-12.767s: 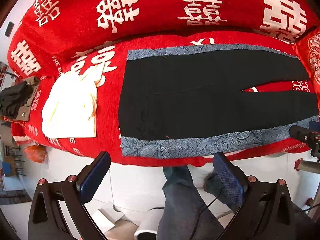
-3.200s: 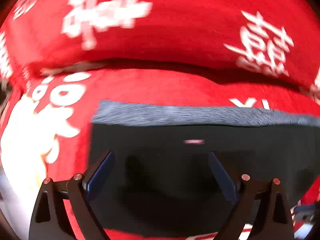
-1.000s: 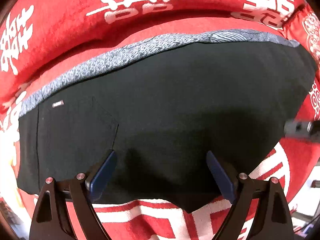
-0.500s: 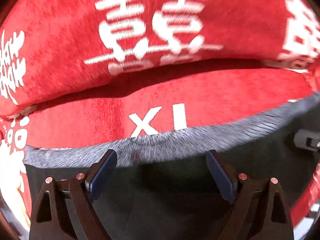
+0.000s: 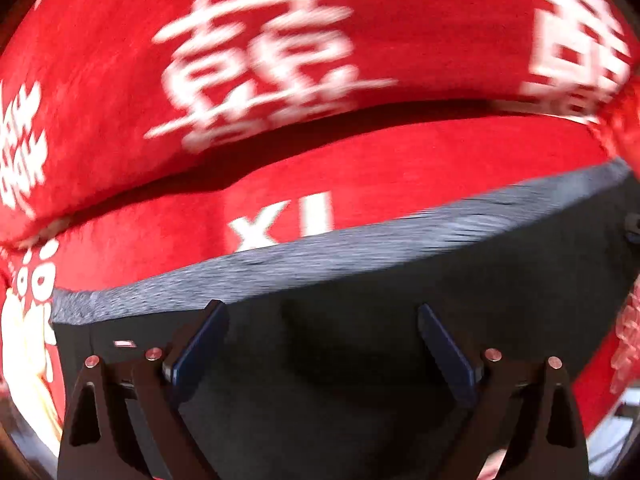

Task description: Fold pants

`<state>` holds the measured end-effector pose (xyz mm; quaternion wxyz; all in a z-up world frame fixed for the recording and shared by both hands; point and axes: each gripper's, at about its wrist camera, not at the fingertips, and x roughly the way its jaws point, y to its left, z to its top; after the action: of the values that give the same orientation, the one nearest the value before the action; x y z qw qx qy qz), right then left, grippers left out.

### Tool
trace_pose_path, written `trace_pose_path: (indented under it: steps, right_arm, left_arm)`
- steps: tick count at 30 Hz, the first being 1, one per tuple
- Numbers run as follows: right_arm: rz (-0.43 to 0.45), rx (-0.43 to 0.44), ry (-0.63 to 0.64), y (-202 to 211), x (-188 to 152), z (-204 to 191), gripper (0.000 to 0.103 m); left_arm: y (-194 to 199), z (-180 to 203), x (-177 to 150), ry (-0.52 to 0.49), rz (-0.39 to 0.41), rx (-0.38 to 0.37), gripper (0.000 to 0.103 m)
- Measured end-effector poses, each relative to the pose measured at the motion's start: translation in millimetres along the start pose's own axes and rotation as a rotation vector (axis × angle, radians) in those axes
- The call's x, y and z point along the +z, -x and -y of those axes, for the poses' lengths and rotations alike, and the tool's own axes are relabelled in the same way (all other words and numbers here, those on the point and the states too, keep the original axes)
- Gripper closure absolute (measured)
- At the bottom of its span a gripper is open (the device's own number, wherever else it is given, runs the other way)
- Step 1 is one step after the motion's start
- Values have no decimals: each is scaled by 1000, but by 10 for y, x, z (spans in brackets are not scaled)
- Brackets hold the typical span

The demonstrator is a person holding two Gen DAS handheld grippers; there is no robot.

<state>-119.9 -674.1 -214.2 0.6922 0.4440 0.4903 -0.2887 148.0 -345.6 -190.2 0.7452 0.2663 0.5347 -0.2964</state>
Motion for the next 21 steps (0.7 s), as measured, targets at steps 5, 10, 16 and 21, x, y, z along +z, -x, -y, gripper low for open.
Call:
trace_pose_path:
  steps: [5, 10, 16, 21]
  right_arm:
    - [106, -68, -205, 467, -58, 889, 57]
    - [136, -90, -280, 500, 40, 1380, 57]
    - [179, -43, -353, 568, 68, 1648, 57]
    - [223, 64, -388, 571, 129, 1780, 57]
  left_arm:
    - [85, 791, 163, -70, 25, -90, 6]
    - [-200, 1498, 321, -123, 14, -94, 6]
    - [-400, 1604, 114, -148, -33, -68, 6]
    - [-444, 1631, 96, -164, -24, -51, 6]
